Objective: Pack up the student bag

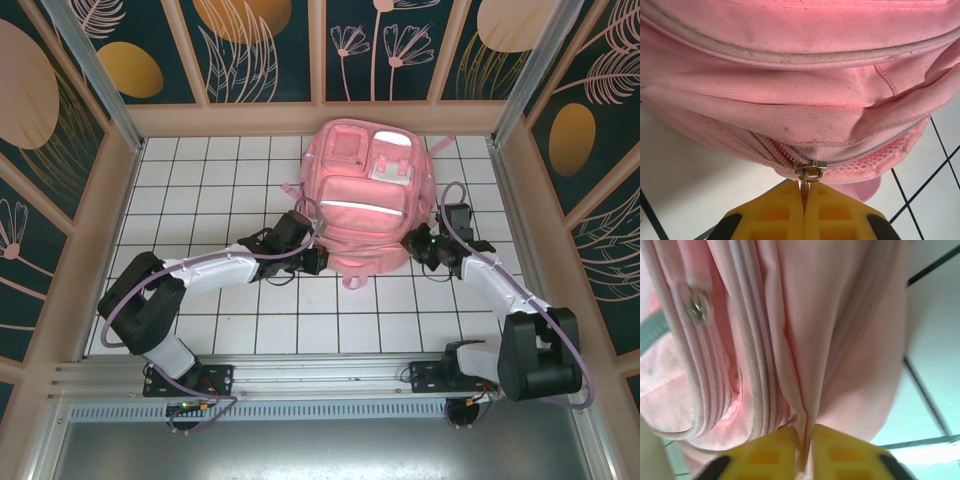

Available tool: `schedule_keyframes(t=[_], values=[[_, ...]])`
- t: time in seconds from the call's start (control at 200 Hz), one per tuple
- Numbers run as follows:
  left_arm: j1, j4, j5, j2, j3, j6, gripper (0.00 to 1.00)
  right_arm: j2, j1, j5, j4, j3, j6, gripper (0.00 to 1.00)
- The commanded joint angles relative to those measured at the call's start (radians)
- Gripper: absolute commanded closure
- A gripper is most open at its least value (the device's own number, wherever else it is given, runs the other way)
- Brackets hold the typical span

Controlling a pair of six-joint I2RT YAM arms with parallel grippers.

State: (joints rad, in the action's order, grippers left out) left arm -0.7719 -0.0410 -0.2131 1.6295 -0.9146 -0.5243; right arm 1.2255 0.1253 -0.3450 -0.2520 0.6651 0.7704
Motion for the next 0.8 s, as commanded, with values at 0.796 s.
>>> schedule_keyframes(t=[0.796], values=[[-0.133,0.007,-0.069,0.064,-0.176,-0.02,1.0,-0.173,0.378,0.002,0.142,-0.125,0.736,0.53]])
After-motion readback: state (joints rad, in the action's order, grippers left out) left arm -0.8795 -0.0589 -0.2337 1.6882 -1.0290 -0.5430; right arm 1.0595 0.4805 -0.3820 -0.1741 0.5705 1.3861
